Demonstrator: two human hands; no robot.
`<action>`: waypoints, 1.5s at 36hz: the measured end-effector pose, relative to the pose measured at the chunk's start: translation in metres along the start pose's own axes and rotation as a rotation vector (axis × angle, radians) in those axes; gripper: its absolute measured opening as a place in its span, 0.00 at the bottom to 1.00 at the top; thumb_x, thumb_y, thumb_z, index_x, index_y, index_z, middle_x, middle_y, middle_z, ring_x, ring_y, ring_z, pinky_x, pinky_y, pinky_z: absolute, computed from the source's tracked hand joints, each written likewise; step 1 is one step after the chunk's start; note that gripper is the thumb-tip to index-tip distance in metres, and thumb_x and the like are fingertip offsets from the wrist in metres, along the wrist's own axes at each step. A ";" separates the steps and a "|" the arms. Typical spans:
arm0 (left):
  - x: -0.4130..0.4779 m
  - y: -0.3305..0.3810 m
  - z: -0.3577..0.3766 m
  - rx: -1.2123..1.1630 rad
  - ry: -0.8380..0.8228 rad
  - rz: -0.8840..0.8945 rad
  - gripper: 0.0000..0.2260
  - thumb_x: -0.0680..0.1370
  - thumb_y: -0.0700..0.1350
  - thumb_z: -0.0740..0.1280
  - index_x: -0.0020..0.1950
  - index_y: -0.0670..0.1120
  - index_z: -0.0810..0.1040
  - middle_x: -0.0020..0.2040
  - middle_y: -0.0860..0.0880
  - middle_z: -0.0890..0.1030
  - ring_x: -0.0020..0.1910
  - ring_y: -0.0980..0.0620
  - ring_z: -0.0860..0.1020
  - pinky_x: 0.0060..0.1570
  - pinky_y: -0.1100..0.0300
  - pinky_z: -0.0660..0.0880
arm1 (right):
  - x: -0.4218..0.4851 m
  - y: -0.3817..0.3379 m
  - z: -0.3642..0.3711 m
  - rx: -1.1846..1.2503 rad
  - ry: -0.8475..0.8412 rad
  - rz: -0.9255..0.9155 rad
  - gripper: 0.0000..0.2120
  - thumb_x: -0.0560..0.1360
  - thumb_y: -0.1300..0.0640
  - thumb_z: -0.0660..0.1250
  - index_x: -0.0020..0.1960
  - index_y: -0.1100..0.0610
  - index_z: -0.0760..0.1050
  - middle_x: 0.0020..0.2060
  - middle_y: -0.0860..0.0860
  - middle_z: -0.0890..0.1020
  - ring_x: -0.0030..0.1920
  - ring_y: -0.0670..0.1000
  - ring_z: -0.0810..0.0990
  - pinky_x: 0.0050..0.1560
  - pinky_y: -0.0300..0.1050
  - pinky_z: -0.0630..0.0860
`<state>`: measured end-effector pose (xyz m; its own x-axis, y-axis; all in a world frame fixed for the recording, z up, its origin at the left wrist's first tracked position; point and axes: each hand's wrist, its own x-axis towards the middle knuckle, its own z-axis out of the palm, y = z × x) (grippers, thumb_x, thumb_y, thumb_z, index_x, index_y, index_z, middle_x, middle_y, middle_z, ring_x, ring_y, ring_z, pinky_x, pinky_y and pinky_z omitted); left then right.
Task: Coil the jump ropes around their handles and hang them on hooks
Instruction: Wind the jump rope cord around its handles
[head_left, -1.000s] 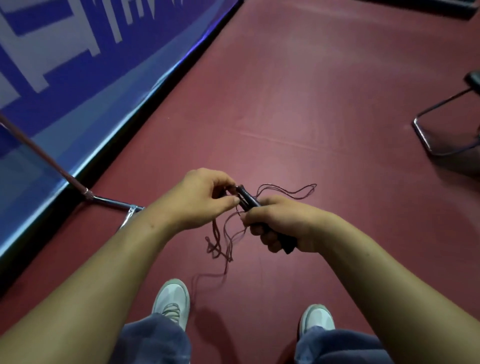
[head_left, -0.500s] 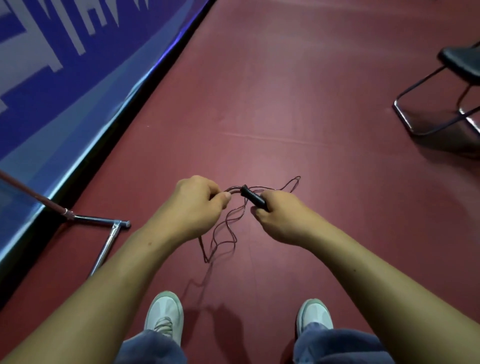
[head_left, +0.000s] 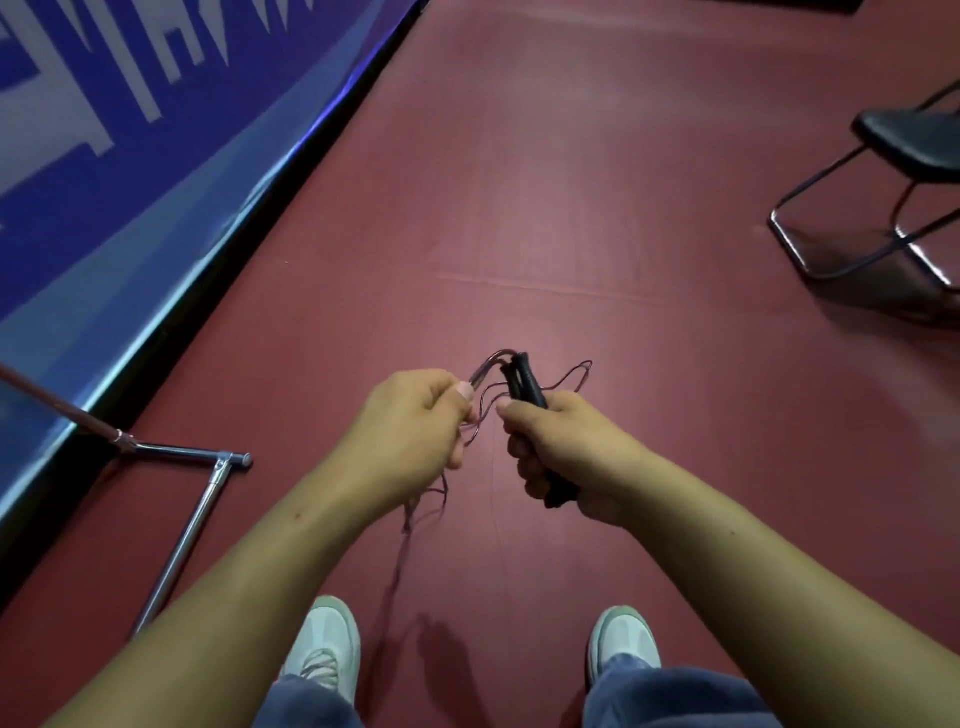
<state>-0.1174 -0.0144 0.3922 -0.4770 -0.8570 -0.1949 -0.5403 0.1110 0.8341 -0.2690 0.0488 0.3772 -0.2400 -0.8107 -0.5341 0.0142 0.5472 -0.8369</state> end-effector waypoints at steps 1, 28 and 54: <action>-0.003 0.001 0.003 -0.019 -0.005 0.012 0.14 0.85 0.46 0.59 0.44 0.46 0.79 0.26 0.51 0.78 0.21 0.58 0.69 0.26 0.63 0.67 | -0.001 -0.003 0.001 0.080 -0.002 0.001 0.13 0.84 0.53 0.62 0.42 0.55 0.68 0.28 0.50 0.69 0.25 0.48 0.64 0.26 0.39 0.60; -0.031 0.014 0.025 -0.043 0.238 0.213 0.06 0.76 0.41 0.72 0.41 0.51 0.83 0.32 0.54 0.83 0.31 0.54 0.82 0.35 0.56 0.79 | -0.003 -0.036 0.002 0.705 0.085 -0.188 0.21 0.82 0.39 0.61 0.48 0.58 0.71 0.35 0.52 0.76 0.38 0.52 0.79 0.44 0.50 0.78; -0.024 0.011 0.020 0.158 0.162 0.378 0.08 0.80 0.45 0.69 0.44 0.49 0.72 0.37 0.53 0.81 0.37 0.48 0.80 0.38 0.55 0.72 | -0.028 -0.035 -0.001 0.495 -0.022 -0.245 0.23 0.83 0.42 0.60 0.47 0.62 0.78 0.38 0.55 0.83 0.38 0.54 0.82 0.36 0.48 0.79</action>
<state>-0.1257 0.0169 0.3960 -0.5534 -0.8078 0.2029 -0.4538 0.4967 0.7399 -0.2639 0.0526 0.4214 -0.2733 -0.9090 -0.3146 0.4163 0.1830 -0.8906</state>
